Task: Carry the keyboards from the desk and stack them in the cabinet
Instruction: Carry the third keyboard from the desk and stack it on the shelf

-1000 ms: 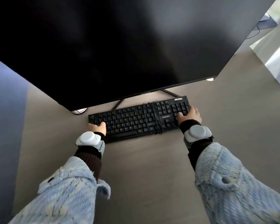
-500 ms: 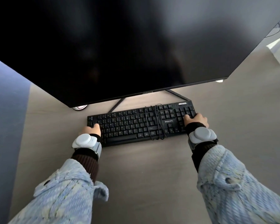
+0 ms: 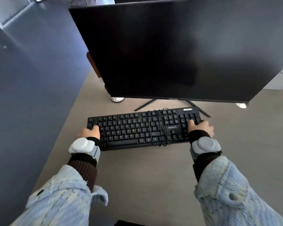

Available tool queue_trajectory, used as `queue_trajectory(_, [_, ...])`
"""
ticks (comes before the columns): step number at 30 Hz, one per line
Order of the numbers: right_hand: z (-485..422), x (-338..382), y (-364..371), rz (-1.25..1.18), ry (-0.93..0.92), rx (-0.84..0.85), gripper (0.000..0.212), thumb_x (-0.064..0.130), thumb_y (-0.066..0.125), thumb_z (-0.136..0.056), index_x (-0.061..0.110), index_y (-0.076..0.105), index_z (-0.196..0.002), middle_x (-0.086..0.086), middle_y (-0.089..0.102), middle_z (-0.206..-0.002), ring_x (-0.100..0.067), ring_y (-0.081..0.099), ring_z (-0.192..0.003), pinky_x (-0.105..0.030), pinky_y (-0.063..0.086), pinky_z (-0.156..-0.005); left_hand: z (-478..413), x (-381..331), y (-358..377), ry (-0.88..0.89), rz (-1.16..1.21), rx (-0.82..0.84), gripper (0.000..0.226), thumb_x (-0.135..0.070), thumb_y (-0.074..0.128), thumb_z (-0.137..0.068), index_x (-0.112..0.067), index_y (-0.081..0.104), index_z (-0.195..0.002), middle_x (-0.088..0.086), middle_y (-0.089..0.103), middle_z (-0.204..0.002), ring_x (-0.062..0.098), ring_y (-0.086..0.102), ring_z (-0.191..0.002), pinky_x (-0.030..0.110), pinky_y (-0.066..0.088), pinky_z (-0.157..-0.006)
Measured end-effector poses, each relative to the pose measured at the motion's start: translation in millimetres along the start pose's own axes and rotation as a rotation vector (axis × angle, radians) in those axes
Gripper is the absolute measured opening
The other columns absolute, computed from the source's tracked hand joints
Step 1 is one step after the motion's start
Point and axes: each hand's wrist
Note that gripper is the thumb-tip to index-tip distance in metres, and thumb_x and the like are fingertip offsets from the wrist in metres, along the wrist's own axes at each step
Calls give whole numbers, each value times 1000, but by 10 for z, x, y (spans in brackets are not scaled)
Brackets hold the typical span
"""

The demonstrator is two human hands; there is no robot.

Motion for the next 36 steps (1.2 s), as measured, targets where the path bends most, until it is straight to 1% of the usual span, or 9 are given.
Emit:
queue_trajectory(2, [255,94,60,12,-57,26,51,36,51,-88,2,50,-126,-23,47,-131,-39,43,-124,-43,36,-102,293,95,-382,-29,23,-63,57,-37,43,-81,3,59,-119,27,59,-124,44,53,-116,47,40,-104])
queue_trajectory(5, [715,248,188,26,-158,74,53,37,51,-87,0,49,-125,-24,46,-130,-41,43,-124,-45,36,-103,485,359,-912,-84,78,-173,48,-29,44,-90,5,59,-121,30,57,-125,43,50,-120,43,37,-103])
queue_trajectory(8, [1192,407,328,51,-267,117,54,38,51,-87,0,48,-125,-24,46,-130,-42,44,-123,-46,37,-103,519,735,-1384,-128,156,-245,47,-27,44,-91,4,59,-122,30,55,-127,43,49,-120,42,37,-104])
queue_trajectory(16, [2688,746,857,73,-489,176,56,40,50,-87,3,47,-129,-23,44,-134,-41,41,-127,-48,34,-106,650,2001,-2635,-243,286,-329,50,-30,41,-92,3,52,-128,28,49,-133,43,47,-121,44,35,-104])
queue_trajectory(20, [3568,742,1324,75,-586,259,57,39,50,-88,2,47,-130,-24,43,-135,-41,39,-129,-48,32,-107,707,2785,-3343,-292,349,-415,51,-32,41,-92,3,52,-128,28,49,-134,42,45,-124,43,35,-104])
queue_trajectory(21, [3642,740,1344,68,-591,273,56,39,50,-88,2,47,-131,-24,43,-135,-41,40,-129,-47,32,-107,693,2849,-3397,-294,356,-416,52,-33,40,-92,2,52,-128,28,49,-134,41,46,-123,43,35,-104])
queue_trajectory(26, [4646,717,2026,112,-710,384,55,38,52,-87,3,49,-129,-25,45,-133,-42,44,-126,-47,34,-106,635,3741,-4136,-402,447,-517,51,-34,40,-91,0,53,-127,26,48,-134,41,47,-121,43,37,-103])
queue_trajectory(32, [5267,1011,2586,156,-812,429,54,37,51,-88,2,49,-129,-25,45,-133,-41,43,-126,-46,33,-107,367,4151,-4584,-479,479,-578,51,-33,40,-92,1,50,-129,27,47,-136,41,44,-124,43,34,-103])
queue_trajectory(36, [5723,1441,3221,163,-856,498,57,39,52,-87,4,49,-131,-24,44,-135,-41,43,-126,-48,34,-107,-52,4336,-4973,-550,515,-647,52,-33,42,-92,2,50,-130,26,45,-137,41,44,-124,43,35,-104])
Point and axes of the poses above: each hand's wrist, its own z-axis away from the middle knuckle, its own y-axis out of the palm, x = y × z
